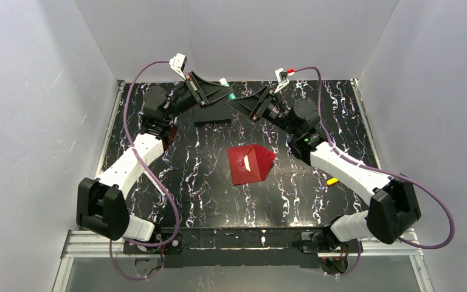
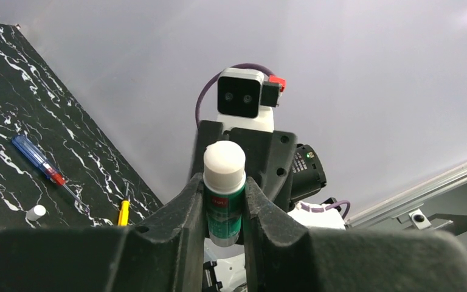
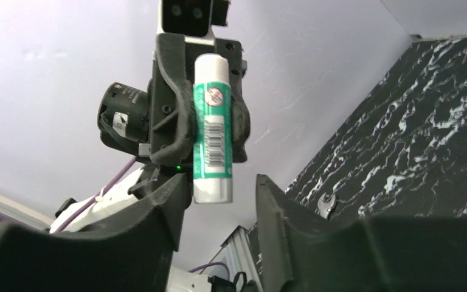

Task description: Place the letter into the envelope and seal it

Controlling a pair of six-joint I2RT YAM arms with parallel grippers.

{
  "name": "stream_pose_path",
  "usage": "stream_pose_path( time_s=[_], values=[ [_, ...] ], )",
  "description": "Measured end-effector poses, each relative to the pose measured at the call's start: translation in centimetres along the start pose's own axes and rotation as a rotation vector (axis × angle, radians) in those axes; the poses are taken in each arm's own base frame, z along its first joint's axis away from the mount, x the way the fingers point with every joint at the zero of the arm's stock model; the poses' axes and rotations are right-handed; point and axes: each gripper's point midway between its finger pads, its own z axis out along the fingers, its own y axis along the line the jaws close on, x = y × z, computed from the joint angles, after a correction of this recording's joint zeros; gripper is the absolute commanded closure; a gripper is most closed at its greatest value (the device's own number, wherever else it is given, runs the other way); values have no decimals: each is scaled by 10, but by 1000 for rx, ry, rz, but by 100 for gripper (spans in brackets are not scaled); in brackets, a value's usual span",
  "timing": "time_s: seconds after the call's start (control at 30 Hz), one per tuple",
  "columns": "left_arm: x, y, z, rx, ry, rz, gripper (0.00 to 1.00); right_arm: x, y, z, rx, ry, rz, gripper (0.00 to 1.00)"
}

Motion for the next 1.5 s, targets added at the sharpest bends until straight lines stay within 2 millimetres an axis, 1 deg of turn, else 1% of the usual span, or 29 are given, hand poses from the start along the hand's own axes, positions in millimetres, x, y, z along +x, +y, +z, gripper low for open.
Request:
stream_pose_path(
  time_s=[0.03, 0.07, 0.1, 0.17, 0.27, 0.33, 0.4, 0.5, 0.6, 0.67, 0.77, 0.87, 0.93, 1.0, 1.1, 1.2, 1.23, 1.4, 1.5],
  values=[
    [0, 0, 0, -1, 2, 0, 100, 1, -1, -1, 8, 3, -8, 25],
    [0, 0, 0, -1, 3, 1, 100, 2, -4, -2, 26, 10, -16, 23],
    [0, -1, 1, 0, 3, 5, 100, 3, -6, -4, 40, 14, -20, 23],
    [-2, -5, 2, 6, 2, 11, 100, 4, -6, -8, 58, 16, -38, 27],
    [-5, -10, 3, 14, -1, 22, 100, 2, 0, -15, 65, 13, -54, 38],
    [-5, -10, 3, 14, -1, 24, 100, -1, 4, -16, 56, 7, -62, 43],
    [-5, -9, 3, 9, 1, 20, 100, -2, 6, -16, 54, 1, -63, 45],
    [-5, -9, 3, 7, 2, 19, 100, -2, 5, -16, 56, -2, -62, 45],
    [-5, -9, 3, 7, 2, 18, 100, -2, 4, -16, 58, -1, -60, 50],
    [-4, -9, 3, 7, 4, 17, 100, -1, 2, -15, 61, 1, -52, 52],
    [-4, -9, 3, 6, 6, 16, 100, -1, 0, -12, 58, -2, -21, 50],
    [-3, -9, 3, 7, 9, 15, 100, -2, 1, -9, 43, -12, 13, 42],
    [-3, -9, 3, 7, 12, 15, 100, -3, 4, -8, 33, -19, 26, 40],
    [-2, -9, 3, 9, 15, 15, 100, -5, 6, -8, 24, -26, 28, 46],
    [-2, -9, 2, 10, 19, 15, 100, -7, 9, -7, 14, -33, 34, 63],
    [-1, -10, 2, 11, 21, 13, 100, -7, 9, -6, 9, -35, 44, 92],
    [-1, -10, 2, 11, 20, 10, 100, -6, 9, -6, 7, -33, 49, 99],
    [-2, -13, 1, 15, 19, 1, 100, -5, 14, -6, -17, -22, 75, 99],
    [-5, -23, -2, 45, 20, 26, 100, -7, 27, -5, -72, -23, 117, 99]
  ],
)
